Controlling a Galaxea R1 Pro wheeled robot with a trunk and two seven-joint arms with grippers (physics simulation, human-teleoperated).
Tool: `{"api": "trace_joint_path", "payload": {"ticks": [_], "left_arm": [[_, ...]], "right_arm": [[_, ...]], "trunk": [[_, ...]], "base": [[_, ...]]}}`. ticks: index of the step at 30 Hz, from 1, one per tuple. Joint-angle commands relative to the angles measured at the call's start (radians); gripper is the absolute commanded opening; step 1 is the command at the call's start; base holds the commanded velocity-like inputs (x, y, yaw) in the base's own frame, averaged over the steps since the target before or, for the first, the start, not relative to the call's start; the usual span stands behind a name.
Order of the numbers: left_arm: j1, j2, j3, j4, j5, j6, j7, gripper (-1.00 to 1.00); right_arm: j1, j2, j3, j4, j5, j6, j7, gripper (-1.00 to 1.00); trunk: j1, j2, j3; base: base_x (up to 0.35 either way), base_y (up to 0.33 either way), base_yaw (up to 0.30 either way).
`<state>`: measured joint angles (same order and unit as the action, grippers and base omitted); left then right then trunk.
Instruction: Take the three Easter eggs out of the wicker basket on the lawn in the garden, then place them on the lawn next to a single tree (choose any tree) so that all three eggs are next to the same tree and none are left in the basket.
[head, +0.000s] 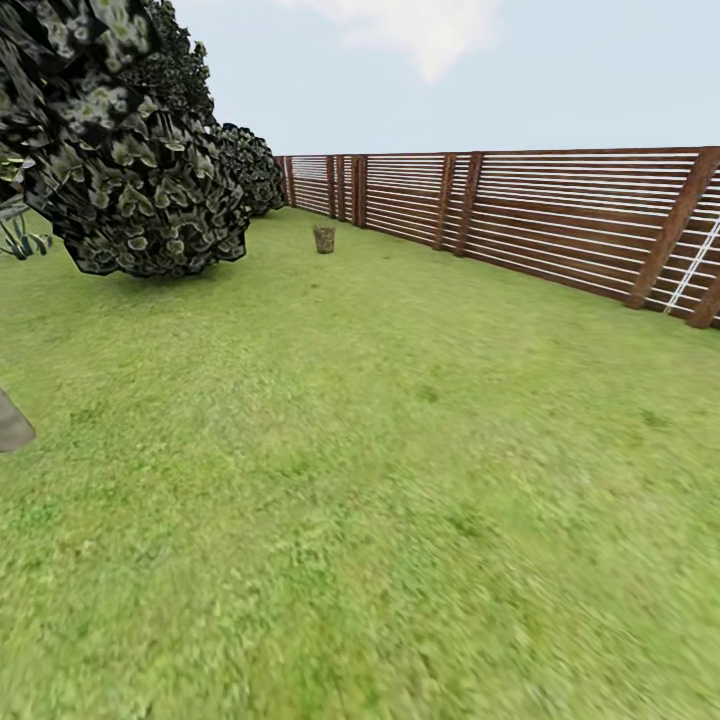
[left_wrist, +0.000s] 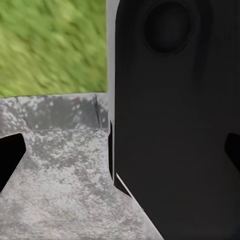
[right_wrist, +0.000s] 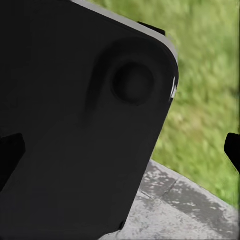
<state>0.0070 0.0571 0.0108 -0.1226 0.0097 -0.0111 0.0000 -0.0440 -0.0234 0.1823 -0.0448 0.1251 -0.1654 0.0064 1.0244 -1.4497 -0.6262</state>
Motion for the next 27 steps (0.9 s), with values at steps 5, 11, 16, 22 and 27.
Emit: {"api": "trace_joint_path", "payload": {"ticks": [5,11,16,22,27], "left_arm": [[0.001,0.0,0.001,-0.002,0.001,-0.001,0.0,1.0],[0.001,0.0,0.001,-0.002,0.001,-0.001,0.0,1.0],[0.001,0.001,0.001,-0.002,0.001,-0.001,0.0,1.0],[0.001,0.0,0.001,-0.002,0.001,-0.001,0.0,1.0],[0.001,0.0,0.001,-0.002,0.001,-0.001,0.0,1.0]], "right_arm": [[0.0,0.0,-0.001,0.0,0.01,-0.003,0.003,1.0],[0.0,0.001,-0.001,-0.001,0.008,-0.005,0.003,1.0],[0.0,0.0,-0.001,-0.002,0.007,-0.005,0.003,1.0],[0.0,0.0,-0.001,-0.002,0.007,-0.005,0.003,1.0],[0.0,0.0,-0.002,-0.001,0.007,-0.005,0.003,1.0]], "trunk": [[0.001,0.0,-0.001],[0.001,0.0,-0.001],[0.001,0.0,-0.001],[0.001,0.0,-0.001],[0.001,0.0,-0.001]], "base": [[0.323,0.0,-0.001],[0.323,0.0,0.0],[0.323,0.0,0.0],[0.323,0.0,0.0],[0.323,0.0,0.0]]}}
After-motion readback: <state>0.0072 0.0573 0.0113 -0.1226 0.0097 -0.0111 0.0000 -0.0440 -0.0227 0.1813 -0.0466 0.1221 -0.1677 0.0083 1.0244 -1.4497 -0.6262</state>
